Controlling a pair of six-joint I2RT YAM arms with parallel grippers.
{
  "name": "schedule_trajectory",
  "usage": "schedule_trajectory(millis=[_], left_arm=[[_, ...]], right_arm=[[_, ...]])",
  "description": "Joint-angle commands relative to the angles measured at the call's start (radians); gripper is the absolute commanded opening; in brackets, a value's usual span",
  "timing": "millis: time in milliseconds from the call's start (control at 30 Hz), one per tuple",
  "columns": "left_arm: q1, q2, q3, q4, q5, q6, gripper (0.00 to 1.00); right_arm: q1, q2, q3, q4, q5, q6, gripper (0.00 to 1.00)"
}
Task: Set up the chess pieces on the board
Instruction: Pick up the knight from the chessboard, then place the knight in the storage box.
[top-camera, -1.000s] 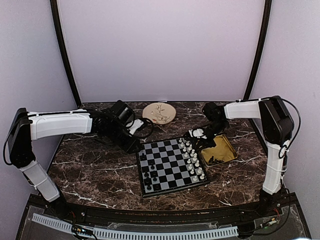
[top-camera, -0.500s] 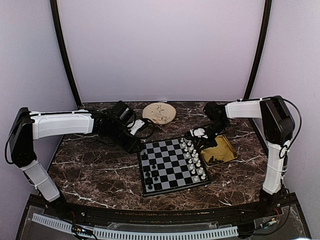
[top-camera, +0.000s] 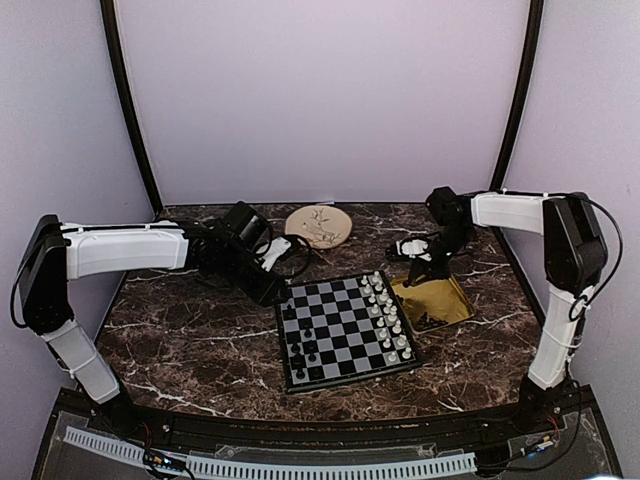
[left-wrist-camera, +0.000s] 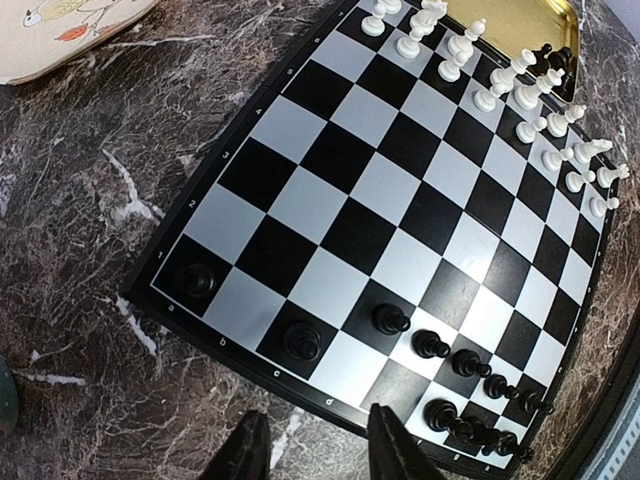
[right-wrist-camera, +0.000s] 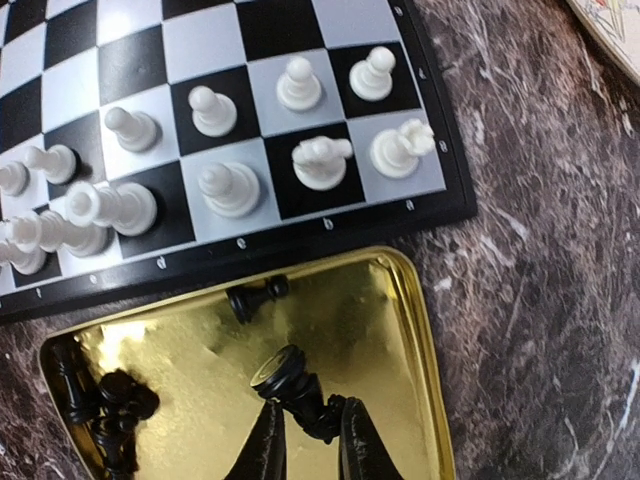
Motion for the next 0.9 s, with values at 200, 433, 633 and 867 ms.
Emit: schedule_trajectory(millis=[200, 433, 633, 867], left_arm=[[-0.001, -0.055, -0.059, 0.05, 0.004, 0.021, 0.35], [0.0, -0.07, -0.079, 0.063, 0.011, 0.033, 0.35], [0.0, -0.09, -0.104, 0.081, 0.016, 0.03, 0.35], [-0.002, -0.093, -0.114, 0.09, 0.018, 0.023, 0.36]], right_arm=[[0.08, -0.124, -0.045, 0.125, 0.568, 0.087, 0.07], [0.143, -0.143, -0.139, 0.193, 0.776, 0.099, 0.09], [0.173, -0.129, -0.185, 0.194, 0.829, 0.109, 0.11], [0.177, -0.137, -0.166, 0.144, 0.749, 0.17, 0.24]])
